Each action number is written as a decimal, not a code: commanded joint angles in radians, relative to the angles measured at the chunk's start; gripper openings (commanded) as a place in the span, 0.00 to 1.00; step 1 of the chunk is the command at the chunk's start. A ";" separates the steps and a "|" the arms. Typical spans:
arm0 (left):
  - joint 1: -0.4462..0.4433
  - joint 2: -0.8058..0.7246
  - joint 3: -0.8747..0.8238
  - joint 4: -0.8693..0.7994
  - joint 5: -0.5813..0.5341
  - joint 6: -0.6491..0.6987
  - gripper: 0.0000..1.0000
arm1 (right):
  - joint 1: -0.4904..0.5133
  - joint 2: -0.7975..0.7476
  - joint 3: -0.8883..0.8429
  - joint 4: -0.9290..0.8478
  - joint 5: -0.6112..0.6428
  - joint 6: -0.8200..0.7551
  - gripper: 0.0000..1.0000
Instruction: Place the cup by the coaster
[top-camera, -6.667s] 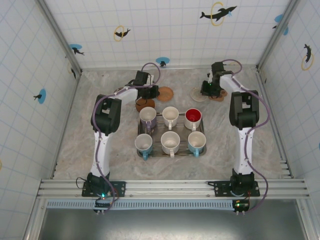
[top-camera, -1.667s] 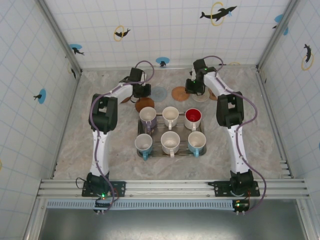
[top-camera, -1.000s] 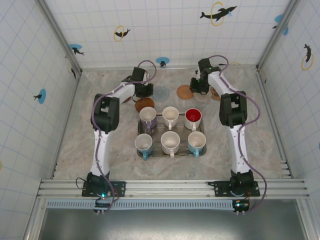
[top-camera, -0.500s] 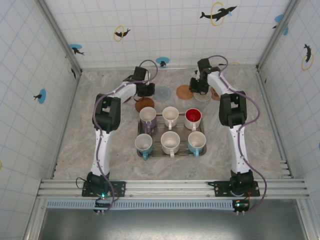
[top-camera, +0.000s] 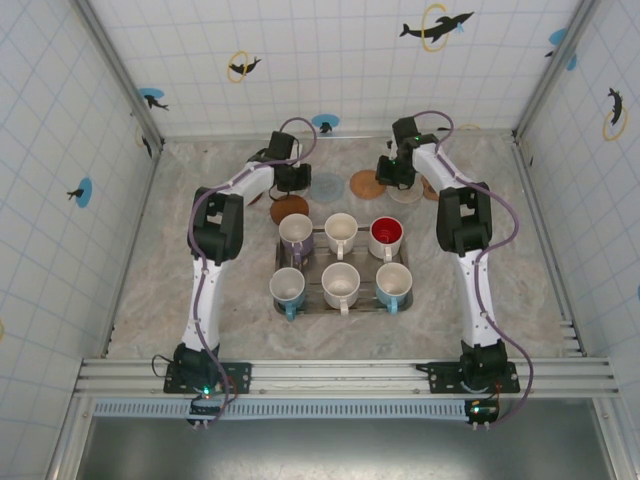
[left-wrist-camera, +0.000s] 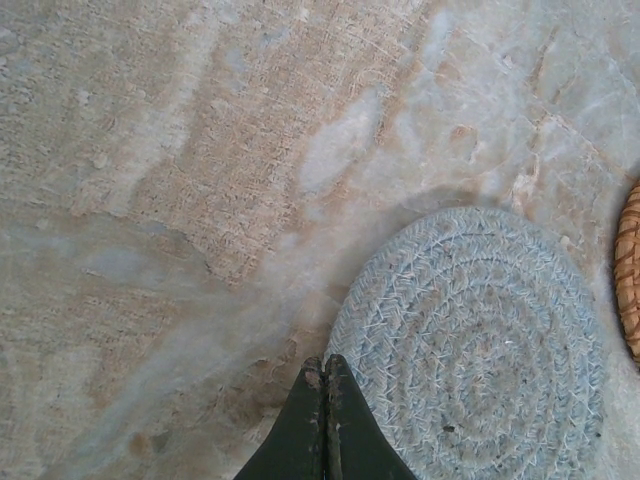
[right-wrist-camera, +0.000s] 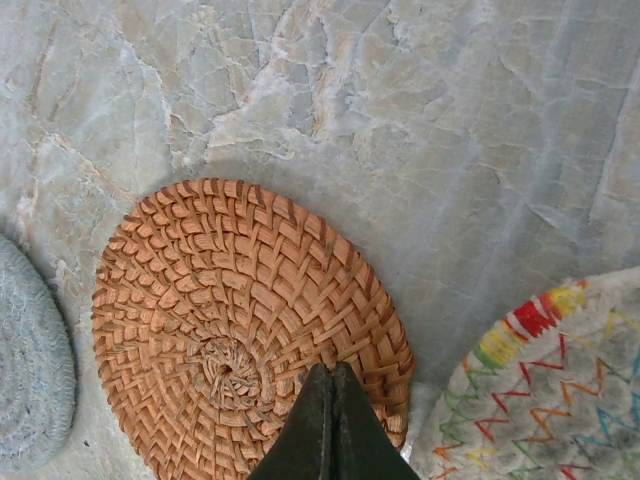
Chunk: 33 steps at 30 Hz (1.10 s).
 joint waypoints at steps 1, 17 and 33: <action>-0.004 0.025 0.032 -0.028 0.001 -0.015 0.00 | 0.011 0.042 0.018 -0.035 -0.006 0.002 0.00; -0.002 0.023 0.184 -0.066 -0.057 0.002 0.00 | -0.012 -0.037 0.055 -0.043 -0.021 0.005 0.10; -0.005 -0.174 0.001 -0.048 -0.069 0.041 0.00 | -0.098 -0.197 -0.130 -0.072 0.079 -0.099 0.12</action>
